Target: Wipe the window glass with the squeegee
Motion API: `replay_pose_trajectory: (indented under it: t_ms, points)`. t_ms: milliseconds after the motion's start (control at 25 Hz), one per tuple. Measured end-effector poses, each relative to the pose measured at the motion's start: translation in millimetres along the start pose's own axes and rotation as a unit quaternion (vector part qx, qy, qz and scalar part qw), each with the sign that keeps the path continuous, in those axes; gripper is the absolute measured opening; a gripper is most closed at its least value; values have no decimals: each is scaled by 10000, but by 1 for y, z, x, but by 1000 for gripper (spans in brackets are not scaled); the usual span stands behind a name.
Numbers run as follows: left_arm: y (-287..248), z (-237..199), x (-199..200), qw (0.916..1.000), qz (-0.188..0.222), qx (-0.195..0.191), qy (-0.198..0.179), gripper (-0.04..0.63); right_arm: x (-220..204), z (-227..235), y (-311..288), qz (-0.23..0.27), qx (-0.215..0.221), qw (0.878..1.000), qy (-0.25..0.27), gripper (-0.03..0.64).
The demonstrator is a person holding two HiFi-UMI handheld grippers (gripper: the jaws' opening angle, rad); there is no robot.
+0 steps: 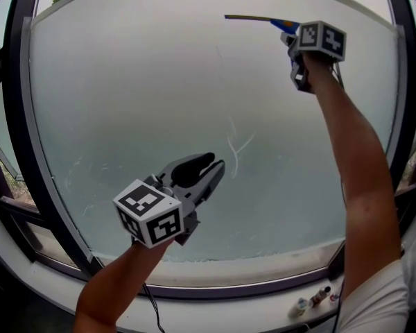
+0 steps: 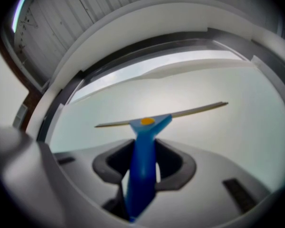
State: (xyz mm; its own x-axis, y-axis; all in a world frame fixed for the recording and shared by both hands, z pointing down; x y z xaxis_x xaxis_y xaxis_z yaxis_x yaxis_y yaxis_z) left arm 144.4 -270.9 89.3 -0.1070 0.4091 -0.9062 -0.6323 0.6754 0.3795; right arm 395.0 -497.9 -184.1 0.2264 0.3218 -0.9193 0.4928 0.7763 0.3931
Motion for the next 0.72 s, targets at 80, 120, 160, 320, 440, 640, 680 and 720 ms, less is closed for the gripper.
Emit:
replay_pose_trajectory:
  t_ms: [80,120,160,320,440,640,680,720]
  points:
    - [0,2,-3,10000,-16,-14,43,124,-4,1,2,-26,-24,10000,27,147]
    - [0,3,-4,10000,-22,-19,66,124,-5,2,3,-38,-43,10000,45,147]
    - [-1,3,-5,10000,-26,-22,89,124,-6,2,3,-44,-56,10000,62,147]
    - [-1,5,-9,9999,-47,-57,127,124,-14,5,7,-63,-80,9999,115,147]
    - [-2,8,-15,9997,-94,-77,195,124,-21,6,10,-104,-49,9999,89,147]
    - [-2,12,-25,9994,-138,-110,301,124,-33,5,20,-174,-4,9998,69,147]
    - [-3,13,-26,9993,-141,-112,318,124,-35,6,22,-187,-1,9998,76,147]
    - [-3,14,-27,9993,-143,-119,335,124,-37,7,23,-200,-7,9998,82,147]
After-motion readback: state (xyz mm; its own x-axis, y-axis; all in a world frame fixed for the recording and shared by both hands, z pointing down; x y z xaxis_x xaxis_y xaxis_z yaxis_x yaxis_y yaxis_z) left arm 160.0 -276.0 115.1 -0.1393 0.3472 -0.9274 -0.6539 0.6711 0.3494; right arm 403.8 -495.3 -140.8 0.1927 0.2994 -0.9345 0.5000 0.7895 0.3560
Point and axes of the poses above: the fingertips, and each gripper's own axes: y backward along the fingers, z to its right, x out of its top, the point moved 9 cm from there along y, backward along the fingers, and after that the axes turned 4 degrees about z, right-handed, at the moved point
